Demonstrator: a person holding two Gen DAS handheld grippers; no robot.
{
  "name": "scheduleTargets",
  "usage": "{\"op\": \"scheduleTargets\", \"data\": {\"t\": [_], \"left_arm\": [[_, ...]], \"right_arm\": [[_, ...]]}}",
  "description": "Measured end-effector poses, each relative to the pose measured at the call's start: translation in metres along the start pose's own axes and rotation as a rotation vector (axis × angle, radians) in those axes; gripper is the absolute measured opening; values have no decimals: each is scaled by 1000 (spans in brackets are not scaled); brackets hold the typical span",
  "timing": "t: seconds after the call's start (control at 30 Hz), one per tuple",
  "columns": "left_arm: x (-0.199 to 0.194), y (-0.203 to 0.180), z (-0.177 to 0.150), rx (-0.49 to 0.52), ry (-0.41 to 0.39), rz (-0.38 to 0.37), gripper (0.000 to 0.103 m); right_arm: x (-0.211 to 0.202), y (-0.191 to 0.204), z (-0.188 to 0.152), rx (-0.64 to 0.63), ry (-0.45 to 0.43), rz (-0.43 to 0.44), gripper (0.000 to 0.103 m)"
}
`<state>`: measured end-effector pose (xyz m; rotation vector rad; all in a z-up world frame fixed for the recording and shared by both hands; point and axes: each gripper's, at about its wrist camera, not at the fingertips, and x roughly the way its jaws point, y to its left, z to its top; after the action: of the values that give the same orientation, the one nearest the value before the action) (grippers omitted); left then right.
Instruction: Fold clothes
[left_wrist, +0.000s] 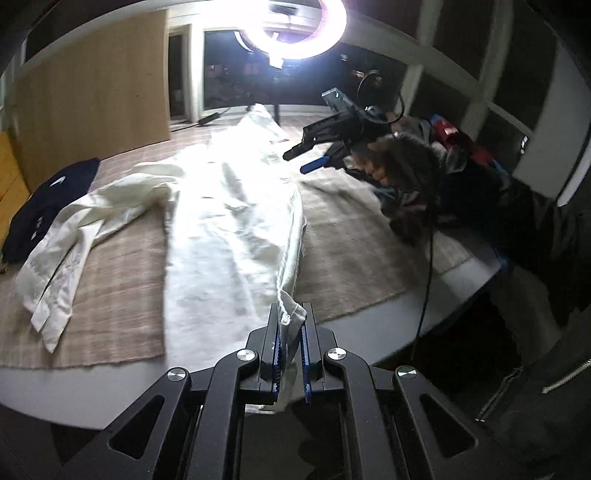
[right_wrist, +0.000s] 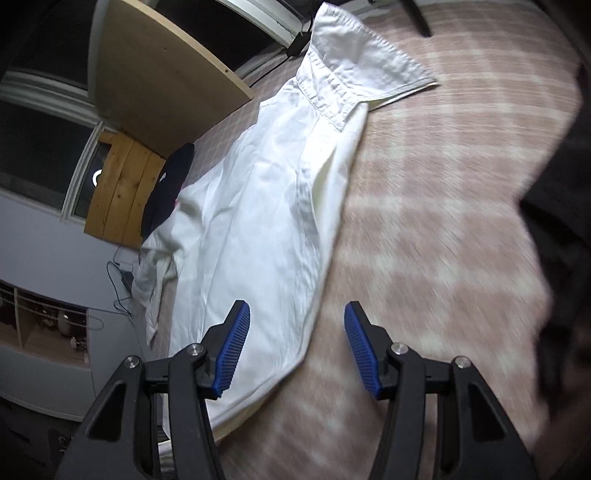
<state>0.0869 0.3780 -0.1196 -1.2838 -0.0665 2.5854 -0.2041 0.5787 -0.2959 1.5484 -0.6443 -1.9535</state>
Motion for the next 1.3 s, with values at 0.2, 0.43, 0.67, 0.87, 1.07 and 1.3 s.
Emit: {"op": "scheduleTargets", "data": {"t": [0.2,0.43,0.67,0.87,1.07,1.3], "left_arm": [[2,5,0,-53,28,-31,8],[5,39,-6,-182,22,-60,8],[16,36,-14,-220,31,-135,8],[-4,30,-11,-212,-2,-130,8],[-18,20,-5,-192,-22,-145,8],[27,-17,-10,-164,111,-329,12]], "right_arm": [[27,7,32,-14,5,9,53],[22,36,45,-143,29,-85,11],[6,59,62,-178,13,-38,6],[19,65,74,-173,8,-40,6],[28,49,76,-164,6,-65,5],[37,24,70,-196,60,-211,2]]}}
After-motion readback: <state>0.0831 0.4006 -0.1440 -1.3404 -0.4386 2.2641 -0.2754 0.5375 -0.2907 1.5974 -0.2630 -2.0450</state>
